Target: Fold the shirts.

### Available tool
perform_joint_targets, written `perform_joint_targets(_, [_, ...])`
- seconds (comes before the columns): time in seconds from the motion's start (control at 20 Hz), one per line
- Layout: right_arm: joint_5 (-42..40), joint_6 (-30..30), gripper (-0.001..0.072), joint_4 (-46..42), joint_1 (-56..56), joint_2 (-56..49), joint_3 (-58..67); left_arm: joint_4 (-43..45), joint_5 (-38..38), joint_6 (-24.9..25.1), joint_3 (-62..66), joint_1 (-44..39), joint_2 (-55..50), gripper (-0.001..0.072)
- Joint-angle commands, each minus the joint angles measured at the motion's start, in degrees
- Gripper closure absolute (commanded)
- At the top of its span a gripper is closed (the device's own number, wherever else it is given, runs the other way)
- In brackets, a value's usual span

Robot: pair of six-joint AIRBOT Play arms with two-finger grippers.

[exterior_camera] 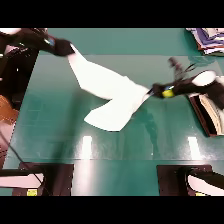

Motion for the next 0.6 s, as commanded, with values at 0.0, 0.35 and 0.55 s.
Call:
perform_joint_targets(0.0, [4.1, 0.7, 0.0702, -3.6, -8.6, 7.7, 10.7, 0.7, 3.4, -0.2, 3.0, 1.2, 9.7, 0.0683])
perform_joint_targets(0.35, [6.8, -1.8, 0.0701, -3.6, -15.2, 16.5, 29.0, 1.4, 10.1, -0.2, 3.0, 1.2, 27.3, 0.0683])
perform_joint_targets(0.55, [10.5, -1.9, 0.0701, -3.6, -17.4, 18.2, 38.4, 1.6, 16.0, -0.2, 3.0, 1.2, 34.3, 0.0683])
